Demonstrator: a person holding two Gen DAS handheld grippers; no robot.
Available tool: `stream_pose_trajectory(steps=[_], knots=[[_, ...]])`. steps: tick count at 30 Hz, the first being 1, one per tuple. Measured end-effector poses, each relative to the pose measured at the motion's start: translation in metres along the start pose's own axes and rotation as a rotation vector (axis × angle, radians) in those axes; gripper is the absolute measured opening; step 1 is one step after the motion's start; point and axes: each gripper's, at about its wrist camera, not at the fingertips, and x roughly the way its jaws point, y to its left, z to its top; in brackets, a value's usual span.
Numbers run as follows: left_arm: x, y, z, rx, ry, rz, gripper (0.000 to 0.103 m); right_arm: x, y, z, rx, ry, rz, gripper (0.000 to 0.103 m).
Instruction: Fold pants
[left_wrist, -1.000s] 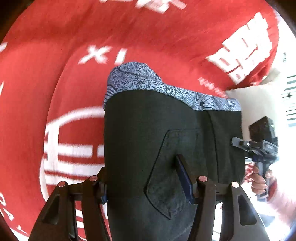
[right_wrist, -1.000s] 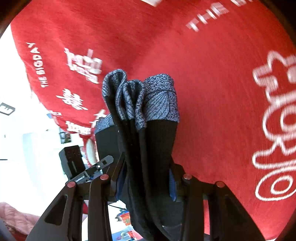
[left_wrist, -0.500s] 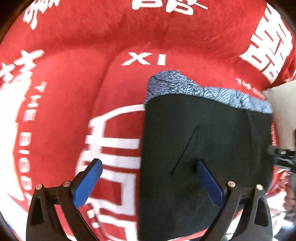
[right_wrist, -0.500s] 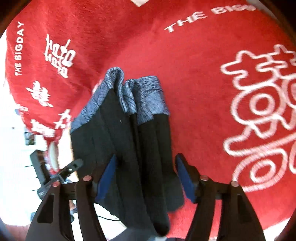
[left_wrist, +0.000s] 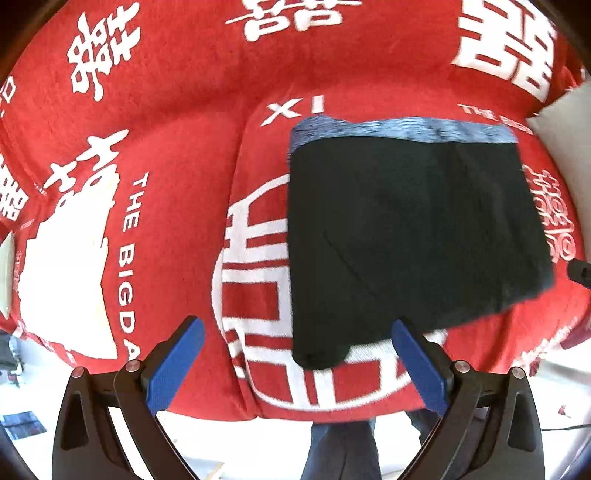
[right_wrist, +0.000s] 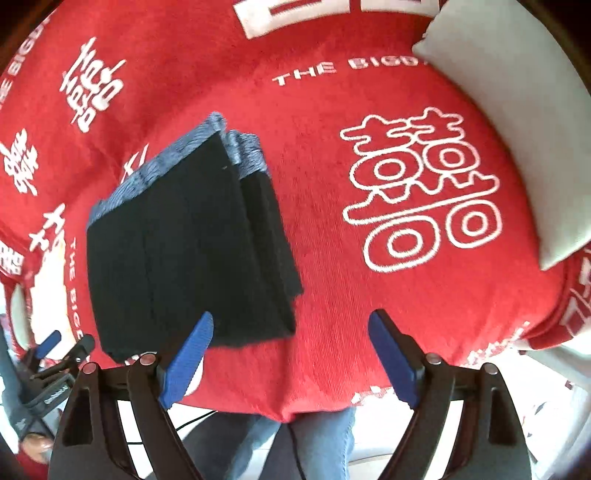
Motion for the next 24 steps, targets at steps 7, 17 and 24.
stream_pose_trajectory(steps=[7,17,24], knots=[[-0.036,-0.003,-0.011,0.027,-0.011,-0.055,0.101,-0.035,0.03,-0.024,-0.071,-0.034,-0.088,0.103],[-0.076,-0.004,-0.016,-0.05,-0.03,-0.035,0.101,-0.068,0.055,-0.033,-0.097,-0.026,-0.099,0.103],[-0.088,-0.012,-0.026,-0.077,-0.031,-0.002,0.101,-0.075,0.058,-0.034,-0.145,-0.015,-0.096,0.103]])
